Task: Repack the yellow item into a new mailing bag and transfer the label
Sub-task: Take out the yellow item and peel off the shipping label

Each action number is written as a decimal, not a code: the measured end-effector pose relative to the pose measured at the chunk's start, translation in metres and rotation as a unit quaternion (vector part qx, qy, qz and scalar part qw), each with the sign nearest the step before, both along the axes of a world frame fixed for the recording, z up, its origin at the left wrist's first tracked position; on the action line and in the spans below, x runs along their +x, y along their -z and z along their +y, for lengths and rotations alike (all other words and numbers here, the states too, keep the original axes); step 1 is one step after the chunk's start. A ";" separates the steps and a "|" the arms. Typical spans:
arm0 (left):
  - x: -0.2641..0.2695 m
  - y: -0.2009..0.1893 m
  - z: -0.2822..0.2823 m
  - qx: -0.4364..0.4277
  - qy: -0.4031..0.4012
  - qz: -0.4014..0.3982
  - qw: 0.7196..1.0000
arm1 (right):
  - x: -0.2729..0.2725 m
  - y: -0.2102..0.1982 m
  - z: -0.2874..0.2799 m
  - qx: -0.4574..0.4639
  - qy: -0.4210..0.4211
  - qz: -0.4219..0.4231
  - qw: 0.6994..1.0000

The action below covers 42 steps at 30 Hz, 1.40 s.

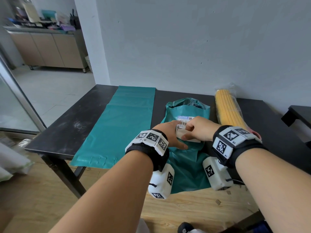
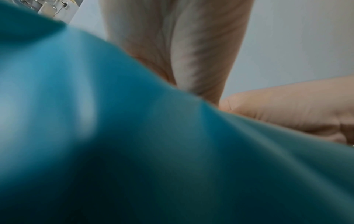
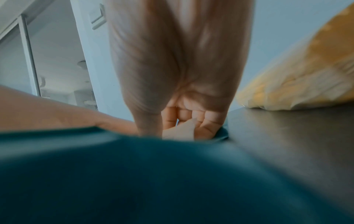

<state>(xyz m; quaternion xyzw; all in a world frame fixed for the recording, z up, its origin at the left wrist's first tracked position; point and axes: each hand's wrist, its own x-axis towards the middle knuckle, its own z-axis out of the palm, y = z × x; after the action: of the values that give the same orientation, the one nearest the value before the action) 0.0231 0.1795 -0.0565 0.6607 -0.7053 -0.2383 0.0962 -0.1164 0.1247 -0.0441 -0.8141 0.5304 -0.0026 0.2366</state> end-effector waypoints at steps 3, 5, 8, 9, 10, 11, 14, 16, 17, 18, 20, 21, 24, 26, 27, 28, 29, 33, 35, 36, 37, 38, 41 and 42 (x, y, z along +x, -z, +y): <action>0.000 -0.001 0.001 0.000 0.001 0.001 1.000 | 0.000 0.000 -0.001 -0.002 0.002 0.003 1.000; 0.000 -0.001 0.002 0.000 0.002 0.003 1.000 | 0.000 0.001 -0.001 -0.011 0.008 0.011 1.000; 0.000 0.000 0.002 0.003 0.003 0.004 1.000 | -0.001 0.001 -0.002 -0.015 0.011 0.015 1.000; 0.000 0.000 0.001 0.005 0.002 0.004 1.000 | -0.002 0.001 -0.002 -0.013 0.011 0.015 1.000; 0.001 -0.001 0.001 0.008 0.002 0.004 1.000 | -0.003 0.001 -0.003 -0.012 0.010 0.011 1.000; 0.001 -0.001 0.001 0.012 0.002 0.003 1.000 | -0.004 0.001 -0.003 -0.007 0.011 0.003 1.000; 0.001 -0.002 0.001 0.021 0.004 0.012 1.000 | -0.012 -0.005 -0.001 0.025 0.017 -0.016 0.999; 0.002 -0.002 0.001 0.028 0.005 0.015 0.999 | -0.020 -0.010 0.002 0.053 0.012 0.002 0.999; 0.001 -0.002 0.001 0.034 0.007 0.011 0.999 | -0.024 -0.011 0.004 0.060 0.011 0.015 0.998; 0.001 -0.003 0.001 0.043 0.011 0.005 0.999 | -0.027 -0.012 0.006 0.060 0.008 0.027 0.998; 0.001 -0.006 0.003 0.066 0.018 -0.008 0.998 | -0.031 -0.013 0.009 0.050 0.009 0.031 0.998; 0.001 -0.008 0.003 0.077 0.022 -0.019 0.997 | -0.031 -0.014 0.012 0.050 0.014 0.024 0.998; 0.004 -0.022 0.005 0.104 0.052 -0.077 0.990 | -0.029 -0.017 0.021 0.085 0.015 0.005 0.996; 0.004 -0.032 0.005 0.114 0.069 -0.118 0.984 | -0.025 -0.018 0.026 0.112 0.009 0.001 0.994; 0.003 -0.038 0.004 0.112 0.071 -0.131 0.983 | -0.023 -0.019 0.027 0.122 0.008 0.000 0.993; 0.002 -0.043 0.004 0.104 0.070 -0.136 0.983 | -0.021 -0.020 0.028 0.127 0.010 0.001 0.992; -0.001 -0.047 0.003 0.094 0.065 -0.134 0.984 | -0.019 -0.020 0.027 0.120 0.014 0.007 0.993; -0.013 -0.039 -0.001 0.066 0.024 -0.069 0.995 | -0.019 -0.019 0.022 0.040 0.022 0.045 0.998; -0.017 -0.026 -0.002 0.053 0.009 -0.045 0.998 | -0.023 -0.014 0.021 0.039 0.019 0.038 0.998; -0.017 -0.019 -0.003 0.045 0.004 -0.038 0.998 | -0.025 -0.011 0.021 0.041 0.019 0.030 0.999; -0.017 -0.013 -0.003 0.039 0.000 -0.031 0.999 | -0.026 -0.009 0.021 0.041 0.018 0.021 0.999; -0.015 -0.008 -0.004 0.034 -0.002 -0.022 0.999 | -0.026 -0.007 0.020 0.041 0.019 0.014 0.999; -0.012 -0.002 -0.004 0.026 -0.002 -0.002 1.000 | -0.026 -0.005 0.017 0.037 0.019 0.016 0.999; -0.011 -0.001 -0.004 0.024 -0.002 0.000 1.000 | -0.026 -0.004 0.015 0.040 0.020 0.018 0.999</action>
<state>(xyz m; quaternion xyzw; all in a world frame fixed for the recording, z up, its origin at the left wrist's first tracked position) 0.0120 0.1756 -0.0557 0.6639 -0.6984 -0.2551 0.0808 -0.1421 0.1401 -0.0399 -0.7931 0.5506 0.0289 0.2590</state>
